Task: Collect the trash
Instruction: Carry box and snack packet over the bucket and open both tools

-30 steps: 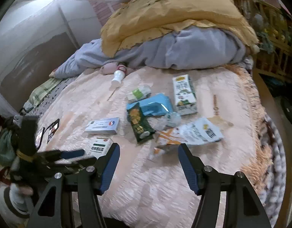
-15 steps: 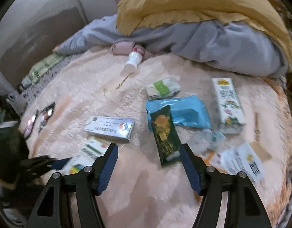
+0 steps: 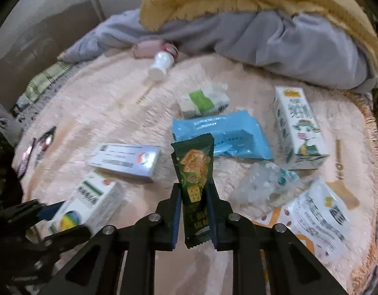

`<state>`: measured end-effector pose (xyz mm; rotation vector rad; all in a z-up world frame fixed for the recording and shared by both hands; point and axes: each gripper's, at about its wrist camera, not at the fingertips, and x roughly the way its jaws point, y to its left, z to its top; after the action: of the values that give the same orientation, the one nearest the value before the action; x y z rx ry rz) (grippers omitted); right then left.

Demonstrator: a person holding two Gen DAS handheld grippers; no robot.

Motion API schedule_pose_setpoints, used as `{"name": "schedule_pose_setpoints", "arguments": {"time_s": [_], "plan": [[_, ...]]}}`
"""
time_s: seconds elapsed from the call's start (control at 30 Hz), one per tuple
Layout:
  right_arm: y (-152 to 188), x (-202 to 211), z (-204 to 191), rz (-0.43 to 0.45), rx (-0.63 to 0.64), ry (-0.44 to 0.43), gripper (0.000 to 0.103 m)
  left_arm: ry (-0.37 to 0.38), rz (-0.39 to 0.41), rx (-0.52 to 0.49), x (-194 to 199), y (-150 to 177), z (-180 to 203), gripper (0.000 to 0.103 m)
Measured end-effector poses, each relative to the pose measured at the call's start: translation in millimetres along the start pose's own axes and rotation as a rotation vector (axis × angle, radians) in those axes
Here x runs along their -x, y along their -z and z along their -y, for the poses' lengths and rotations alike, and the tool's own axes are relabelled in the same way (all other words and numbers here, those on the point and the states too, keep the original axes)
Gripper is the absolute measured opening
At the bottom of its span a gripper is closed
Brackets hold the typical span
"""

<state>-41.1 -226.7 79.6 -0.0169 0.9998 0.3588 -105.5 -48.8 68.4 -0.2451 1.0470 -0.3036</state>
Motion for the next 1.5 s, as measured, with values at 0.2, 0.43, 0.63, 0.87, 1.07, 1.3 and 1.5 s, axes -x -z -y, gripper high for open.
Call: {"name": "schedule_pose_setpoints", "arguments": {"time_s": [0.2, 0.43, 0.63, 0.87, 1.07, 1.3, 1.5], "plan": [[17, 53, -6, 0.077, -0.005, -0.039, 0.018, 0.027, 0.035, -0.038, 12, 0, 26, 0.054], [40, 103, 0, 0.143, -0.030, -0.022, 0.018, 0.052, 0.058, -0.108, 20, 0, 66, 0.054], [58, 133, 19, 0.184, -0.067, -0.002, 0.018, 0.071, 0.079, -0.173, 27, 1, 101, 0.054], [76, 168, 46, 0.235, -0.124, 0.034, 0.018, 0.112, 0.071, -0.220, 31, 1, 135, 0.054], [94, 188, 79, 0.252, -0.181, 0.080, 0.018, 0.138, 0.067, -0.280, 27, 1, 174, 0.054], [115, 205, 114, 0.263, -0.246, 0.125, 0.018, 0.159, 0.059, -0.362, 20, 3, 221, 0.054], [133, 223, 142, 0.274, -0.300, 0.166, 0.018, 0.174, 0.053, -0.426, 13, 4, 257, 0.054]]}}
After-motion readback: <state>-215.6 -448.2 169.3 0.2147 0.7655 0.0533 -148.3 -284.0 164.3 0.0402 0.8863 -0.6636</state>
